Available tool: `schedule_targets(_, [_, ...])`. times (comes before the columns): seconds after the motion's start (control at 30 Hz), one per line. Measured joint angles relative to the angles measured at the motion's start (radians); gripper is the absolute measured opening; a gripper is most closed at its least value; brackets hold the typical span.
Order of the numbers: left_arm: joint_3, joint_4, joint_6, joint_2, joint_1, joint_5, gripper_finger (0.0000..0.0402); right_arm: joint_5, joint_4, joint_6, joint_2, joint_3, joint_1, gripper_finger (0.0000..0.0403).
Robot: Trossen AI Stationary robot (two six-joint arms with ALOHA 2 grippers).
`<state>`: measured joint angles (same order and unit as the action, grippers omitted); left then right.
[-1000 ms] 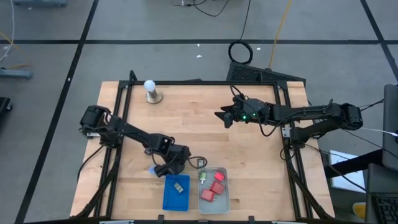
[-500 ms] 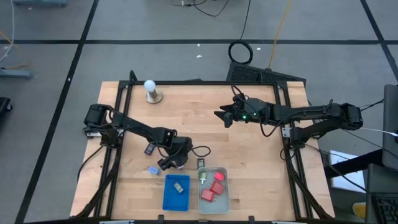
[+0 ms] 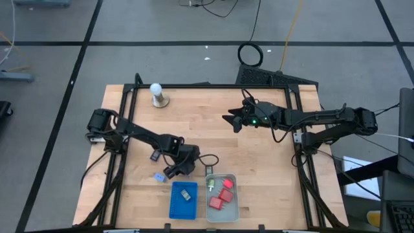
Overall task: Pick & Place Office items
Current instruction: Put the purple charger adapter into the gray bin
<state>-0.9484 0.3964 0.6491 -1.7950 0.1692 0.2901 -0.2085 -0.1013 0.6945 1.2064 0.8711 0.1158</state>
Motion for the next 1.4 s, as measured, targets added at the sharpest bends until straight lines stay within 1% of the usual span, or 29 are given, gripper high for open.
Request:
schedule_targets(0.13, [-0.012,0.021,0.004,-0.001,0.025,-0.010,0.0148,0.000,0.000,0.000,0.000,0.000,0.000,0.0265])
schedule_targets(0.17, [-0.014,0.023,0.004,-0.001,0.030,-0.013,0.0136,0.000,0.000,0.000,0.000,0.000,0.000,0.0265])
schedule_targets(0.2, [-0.018,0.025,0.004,-0.001,0.034,-0.016,0.0133,0.000,0.000,0.000,0.000,0.000,0.000,0.0265])
schedule_targets(0.43, [-0.048,0.051,0.000,-0.005,0.047,-0.066,0.0134,0.000,0.000,0.000,0.000,0.000,0.000,0.0265])
schedule_targets(0.57, [-0.068,0.082,-0.025,-0.007,0.046,-0.096,0.0142,0.000,0.001,0.000,0.000,0.000,0.000,0.0265])
schedule_targets(0.7, [-0.070,0.086,-0.038,-0.007,0.041,-0.100,0.0135,0.000,0.001,0.000,0.000,0.000,0.000,0.0265])
schedule_targets(0.9, [-0.072,0.117,-0.038,-0.005,0.033,-0.109,0.0135,0.000,0.001,0.000,0.000,0.000,0.000,0.0265])
schedule_targets(1.0, [-0.072,0.152,-0.037,0.008,0.020,-0.151,0.0135,0.001,0.003,0.000,0.000,0.000,0.000,0.0265])
schedule_targets(1.1, [-0.071,0.180,-0.037,0.039,-0.001,-0.181,0.0135,0.001,0.018,0.000,0.000,0.000,0.000,0.0265])
schedule_targets(1.4, [-0.071,0.206,-0.063,0.205,-0.070,-0.175,0.0135,0.001,0.077,0.024,0.000,0.000,0.000,0.0265])
